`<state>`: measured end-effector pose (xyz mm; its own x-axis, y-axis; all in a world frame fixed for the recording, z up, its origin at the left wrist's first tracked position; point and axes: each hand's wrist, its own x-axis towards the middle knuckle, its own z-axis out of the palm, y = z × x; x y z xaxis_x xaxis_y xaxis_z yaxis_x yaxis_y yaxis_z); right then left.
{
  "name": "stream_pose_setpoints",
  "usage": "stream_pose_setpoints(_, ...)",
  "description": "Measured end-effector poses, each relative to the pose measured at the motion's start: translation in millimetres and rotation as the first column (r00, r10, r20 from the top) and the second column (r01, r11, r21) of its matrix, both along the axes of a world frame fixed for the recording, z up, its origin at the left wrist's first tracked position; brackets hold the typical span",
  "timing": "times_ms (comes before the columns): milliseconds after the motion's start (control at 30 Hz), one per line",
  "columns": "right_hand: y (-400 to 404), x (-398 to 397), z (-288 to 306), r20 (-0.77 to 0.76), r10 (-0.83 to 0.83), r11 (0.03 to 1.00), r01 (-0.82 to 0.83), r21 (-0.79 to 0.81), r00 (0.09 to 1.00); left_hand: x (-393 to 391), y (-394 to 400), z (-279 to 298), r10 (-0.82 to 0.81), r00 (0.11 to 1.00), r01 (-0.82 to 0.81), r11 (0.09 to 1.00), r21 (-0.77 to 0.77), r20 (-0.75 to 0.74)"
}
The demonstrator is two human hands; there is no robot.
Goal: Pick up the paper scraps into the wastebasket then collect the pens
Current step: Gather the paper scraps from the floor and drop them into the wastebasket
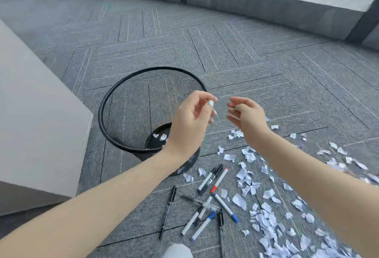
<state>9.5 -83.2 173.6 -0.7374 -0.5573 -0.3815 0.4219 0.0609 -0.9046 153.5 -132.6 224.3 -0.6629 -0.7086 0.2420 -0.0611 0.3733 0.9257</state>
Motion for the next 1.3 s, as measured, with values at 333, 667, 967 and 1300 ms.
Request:
stream_pose_setpoints(333, 122, -13, -95, 0.016, 0.521, 0.641, -0.403, 0.653, 0.853, 21, 3, -184, -0.012, 0.197, 0.612, 0.782, -0.113, 0.980)
stream_pose_setpoints(667, 123, 14, -136, 0.028, 0.844, 0.273, -0.475, 0.836, 0.536, 41, -10, -214, -0.039, 0.251, 0.700, 0.697, -0.153, 0.967)
stream_pose_setpoints(967, 97, 48, -175, -0.259, 0.872, 0.376, -0.229, 0.898, 0.416, 30, -17, -231, -0.076, 0.401, 0.620, 0.756, -0.209, 0.913)
stream_pose_setpoints(1300, 106, 67, -197, -0.357, 0.924, 0.379, -0.204, 0.903, 0.136, 16, -18, -236, -0.134, 0.487, 0.454, 0.883, -0.119, 0.863)
